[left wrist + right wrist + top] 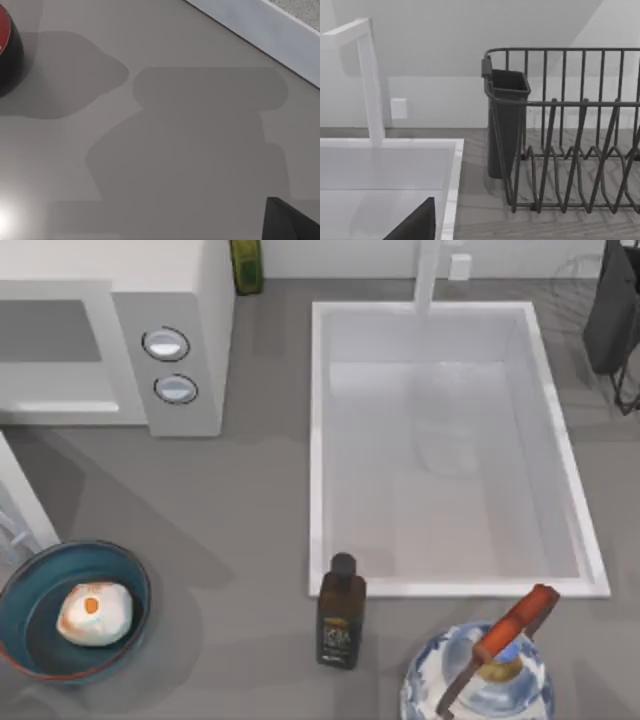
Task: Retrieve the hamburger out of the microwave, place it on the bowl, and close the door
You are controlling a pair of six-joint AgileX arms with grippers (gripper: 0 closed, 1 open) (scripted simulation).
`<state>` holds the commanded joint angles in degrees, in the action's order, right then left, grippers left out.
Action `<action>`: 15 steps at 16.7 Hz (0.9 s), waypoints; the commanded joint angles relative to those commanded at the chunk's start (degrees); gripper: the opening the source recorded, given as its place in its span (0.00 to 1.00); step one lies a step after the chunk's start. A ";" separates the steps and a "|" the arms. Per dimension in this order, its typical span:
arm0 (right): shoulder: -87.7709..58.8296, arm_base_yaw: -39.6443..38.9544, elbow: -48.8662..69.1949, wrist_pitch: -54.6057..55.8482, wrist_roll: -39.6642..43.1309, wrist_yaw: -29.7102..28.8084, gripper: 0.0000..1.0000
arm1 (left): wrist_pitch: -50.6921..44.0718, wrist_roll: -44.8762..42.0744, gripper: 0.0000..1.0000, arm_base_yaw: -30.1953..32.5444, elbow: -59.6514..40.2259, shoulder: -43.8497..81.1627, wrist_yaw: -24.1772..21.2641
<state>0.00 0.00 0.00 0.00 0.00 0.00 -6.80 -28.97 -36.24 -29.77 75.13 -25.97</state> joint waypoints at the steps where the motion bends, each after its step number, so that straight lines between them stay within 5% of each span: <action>1: 0.00 0.00 0.00 0.00 0.00 0.00 1.00 | 0.65 1.60 0.00 1.62 1.58 -1.62 1.07; 9: 0.00 0.00 0.00 0.00 0.00 0.00 1.00 | 1.26 4.95 0.00 4.93 3.44 -3.70 3.62; 15: 0.00 0.00 0.00 0.00 0.00 0.00 1.00 | 1.96 17.65 0.00 23.01 7.52 -10.19 14.77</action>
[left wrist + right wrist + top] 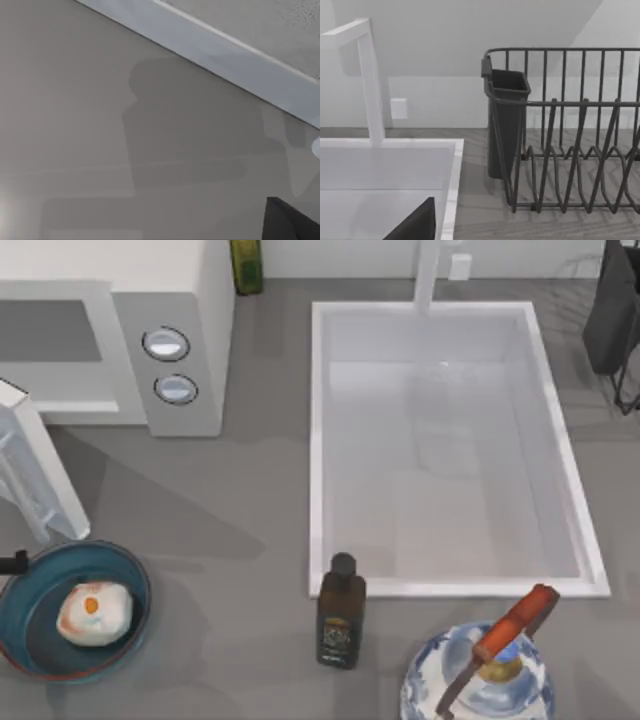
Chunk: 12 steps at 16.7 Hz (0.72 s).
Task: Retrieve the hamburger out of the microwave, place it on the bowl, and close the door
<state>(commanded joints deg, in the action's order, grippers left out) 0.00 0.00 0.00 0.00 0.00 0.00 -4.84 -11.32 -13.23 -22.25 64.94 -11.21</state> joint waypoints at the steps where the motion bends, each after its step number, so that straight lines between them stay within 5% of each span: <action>1: 0.00 0.00 0.00 0.00 0.00 0.00 1.00 | 0.13 2.31 0.00 3.01 0.75 -1.23 1.99; 5: 0.00 0.00 0.00 0.00 0.00 0.00 1.00 | 0.46 7.73 0.00 8.98 2.63 -4.36 6.87; 12: 0.00 0.00 0.00 0.00 0.00 0.00 1.00 | 1.53 7.85 0.00 9.03 0.75 -1.86 6.81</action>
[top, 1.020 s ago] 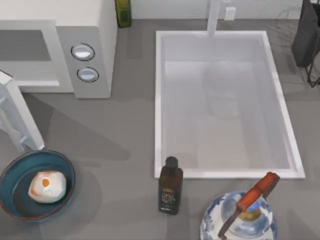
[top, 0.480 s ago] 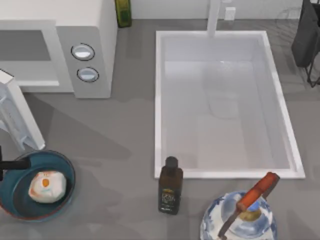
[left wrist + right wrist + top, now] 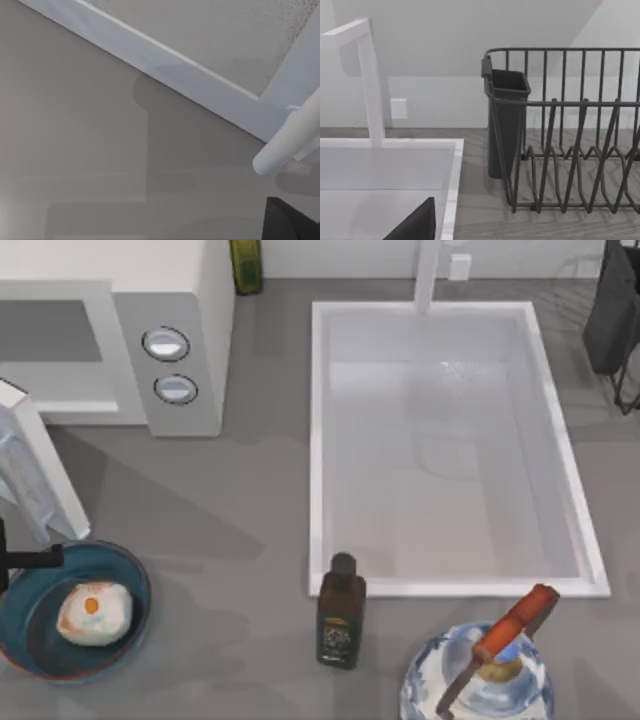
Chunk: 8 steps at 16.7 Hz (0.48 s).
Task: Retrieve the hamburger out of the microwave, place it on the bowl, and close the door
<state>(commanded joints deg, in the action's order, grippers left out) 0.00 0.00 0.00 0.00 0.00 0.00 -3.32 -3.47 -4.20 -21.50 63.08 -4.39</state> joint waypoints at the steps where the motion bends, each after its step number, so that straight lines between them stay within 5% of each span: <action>1: 0.00 0.00 0.00 0.00 0.00 0.00 1.00 | 0.86 0.08 0.00 0.16 -1.31 1.99 0.09; 8: 0.00 0.00 0.00 0.00 0.00 0.00 1.00 | 9.04 0.93 0.00 1.73 -13.13 23.44 1.04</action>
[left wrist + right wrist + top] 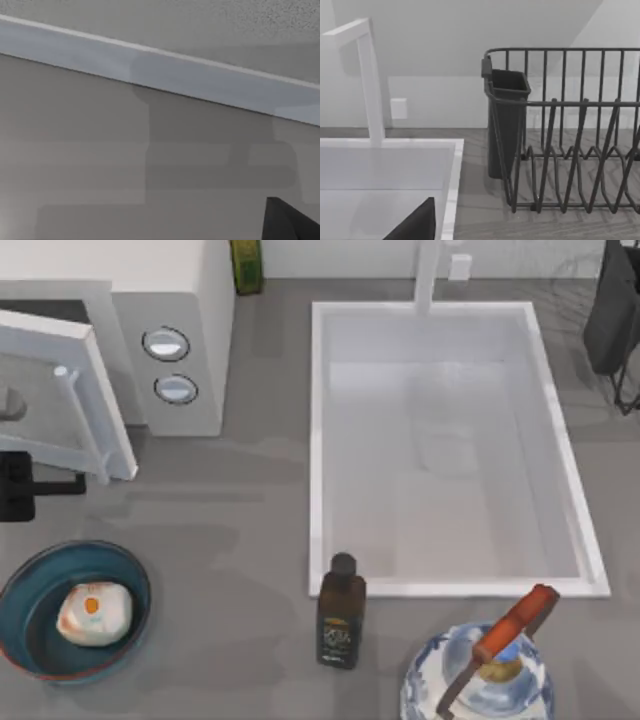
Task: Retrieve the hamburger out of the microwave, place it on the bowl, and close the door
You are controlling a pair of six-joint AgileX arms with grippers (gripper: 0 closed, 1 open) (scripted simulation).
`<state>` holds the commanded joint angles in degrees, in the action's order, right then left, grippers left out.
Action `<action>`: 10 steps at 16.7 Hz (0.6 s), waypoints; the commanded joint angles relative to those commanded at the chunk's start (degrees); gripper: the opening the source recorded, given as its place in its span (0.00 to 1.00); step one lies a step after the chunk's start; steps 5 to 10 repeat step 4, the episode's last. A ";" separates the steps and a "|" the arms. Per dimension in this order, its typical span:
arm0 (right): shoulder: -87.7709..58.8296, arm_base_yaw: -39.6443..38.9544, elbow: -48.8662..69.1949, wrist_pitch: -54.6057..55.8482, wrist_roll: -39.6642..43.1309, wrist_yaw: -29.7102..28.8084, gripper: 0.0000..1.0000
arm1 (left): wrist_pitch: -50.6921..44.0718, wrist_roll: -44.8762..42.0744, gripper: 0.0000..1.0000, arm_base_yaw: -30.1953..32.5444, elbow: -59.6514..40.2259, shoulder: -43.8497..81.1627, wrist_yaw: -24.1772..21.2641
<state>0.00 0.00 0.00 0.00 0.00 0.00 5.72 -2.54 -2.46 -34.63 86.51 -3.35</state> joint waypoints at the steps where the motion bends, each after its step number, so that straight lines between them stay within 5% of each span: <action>1: 0.00 0.00 0.00 0.00 0.00 0.00 1.00 | 0.87 0.10 0.00 0.17 -1.19 1.72 0.11; 10: 0.00 0.00 0.00 0.00 0.00 0.00 1.00 | 1.78 0.20 0.00 0.36 -2.43 3.35 0.23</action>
